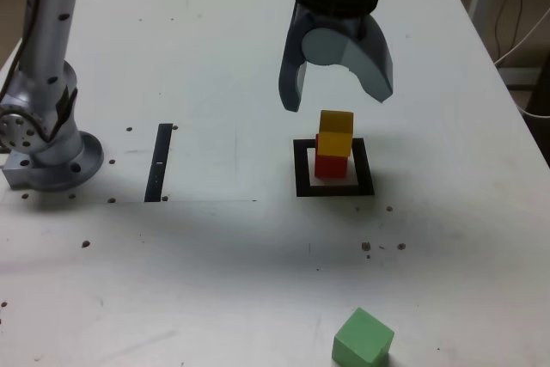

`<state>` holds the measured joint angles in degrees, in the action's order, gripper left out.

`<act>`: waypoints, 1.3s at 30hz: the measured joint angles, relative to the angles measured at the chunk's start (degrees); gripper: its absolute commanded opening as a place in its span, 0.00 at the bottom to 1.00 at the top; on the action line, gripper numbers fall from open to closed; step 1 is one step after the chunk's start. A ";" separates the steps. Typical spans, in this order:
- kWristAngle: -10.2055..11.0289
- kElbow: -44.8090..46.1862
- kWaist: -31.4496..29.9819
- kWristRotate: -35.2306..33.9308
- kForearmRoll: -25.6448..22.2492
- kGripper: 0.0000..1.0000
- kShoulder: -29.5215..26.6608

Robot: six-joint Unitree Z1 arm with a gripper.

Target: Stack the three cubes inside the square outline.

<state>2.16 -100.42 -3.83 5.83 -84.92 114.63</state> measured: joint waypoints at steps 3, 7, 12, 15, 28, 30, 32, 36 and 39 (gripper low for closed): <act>-0.08 -0.04 -1.09 -0.22 -0.02 0.99 0.00; -0.13 -0.72 -4.43 -1.42 -0.30 1.00 -0.01; -1.03 -2.60 -10.87 -4.72 -0.73 1.00 0.50; -2.09 -4.65 -15.35 -6.84 -1.03 1.00 2.48; -4.12 -14.44 -25.06 -12.11 -3.38 1.00 9.55; -4.42 -16.35 -26.41 -12.41 -3.70 1.00 10.58; -4.71 -17.54 -27.49 -12.63 -4.03 1.00 11.96; -5.10 -19.98 -27.84 -12.82 -4.29 1.00 13.79; -5.49 -21.00 -28.70 -12.85 -4.48 1.00 14.50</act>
<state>-3.33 -121.43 -32.53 -7.02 -89.40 129.13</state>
